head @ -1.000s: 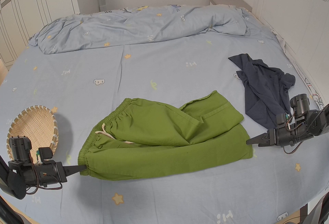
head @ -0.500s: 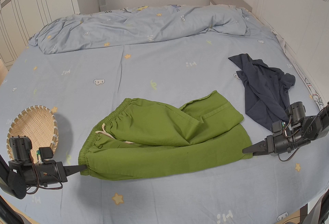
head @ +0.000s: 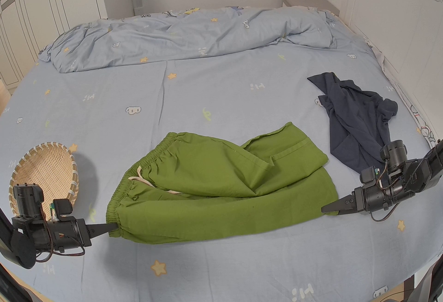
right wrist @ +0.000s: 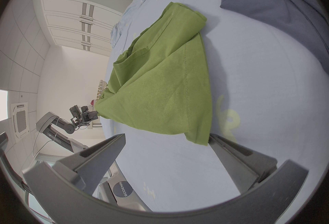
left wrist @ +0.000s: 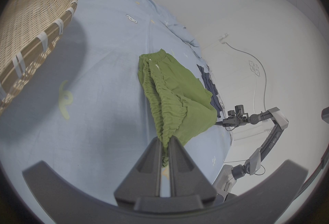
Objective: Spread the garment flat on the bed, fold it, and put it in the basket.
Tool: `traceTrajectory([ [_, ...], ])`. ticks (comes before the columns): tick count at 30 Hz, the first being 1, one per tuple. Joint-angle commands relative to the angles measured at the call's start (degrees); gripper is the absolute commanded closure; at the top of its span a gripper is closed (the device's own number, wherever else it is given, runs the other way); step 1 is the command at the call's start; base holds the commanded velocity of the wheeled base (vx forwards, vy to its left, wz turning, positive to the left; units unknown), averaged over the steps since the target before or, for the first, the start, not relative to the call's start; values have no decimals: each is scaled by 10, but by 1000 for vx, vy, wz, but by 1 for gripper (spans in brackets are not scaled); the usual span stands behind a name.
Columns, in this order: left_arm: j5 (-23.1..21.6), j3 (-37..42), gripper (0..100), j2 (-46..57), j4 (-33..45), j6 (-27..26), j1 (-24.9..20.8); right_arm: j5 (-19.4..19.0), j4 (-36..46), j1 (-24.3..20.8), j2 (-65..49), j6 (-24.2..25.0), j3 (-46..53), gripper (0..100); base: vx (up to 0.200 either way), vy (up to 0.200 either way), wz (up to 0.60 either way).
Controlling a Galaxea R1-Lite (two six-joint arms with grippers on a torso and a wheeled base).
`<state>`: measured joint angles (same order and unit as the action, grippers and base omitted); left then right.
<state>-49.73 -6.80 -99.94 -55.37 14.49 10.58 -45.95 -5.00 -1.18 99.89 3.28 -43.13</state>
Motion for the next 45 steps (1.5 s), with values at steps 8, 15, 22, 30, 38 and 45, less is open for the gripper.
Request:
traceTrajectory([
  [8, 0, 0, 100, -2, 0, 0, -2, 1, 1, 26, 4, -1, 0, 0, 0, 0, 0],
  [15, 0, 0, 100, -3, 0, 0, -2, 1, -3, 21, 23, -1, -3, 0, 0, 0, 0],
  [22, 1, -1, 100, -5, -1, -1, -5, -2, -10, 16, 36, 0, -6, 0, 0, 0, 0],
  [30, 1, -1, 100, -5, 0, -1, -5, -33, -26, 15, 34, 2, 2, 0, 0, 0, 0],
  [38, 1, -1, 100, -6, -1, -1, -4, -33, -28, 25, 38, 1, 2, 0, 0, 0, 0],
  [45, 1, -1, 100, -5, 0, -1, -3, -33, -32, 29, 47, 1, 2, 100, 0, 0, 0],
])
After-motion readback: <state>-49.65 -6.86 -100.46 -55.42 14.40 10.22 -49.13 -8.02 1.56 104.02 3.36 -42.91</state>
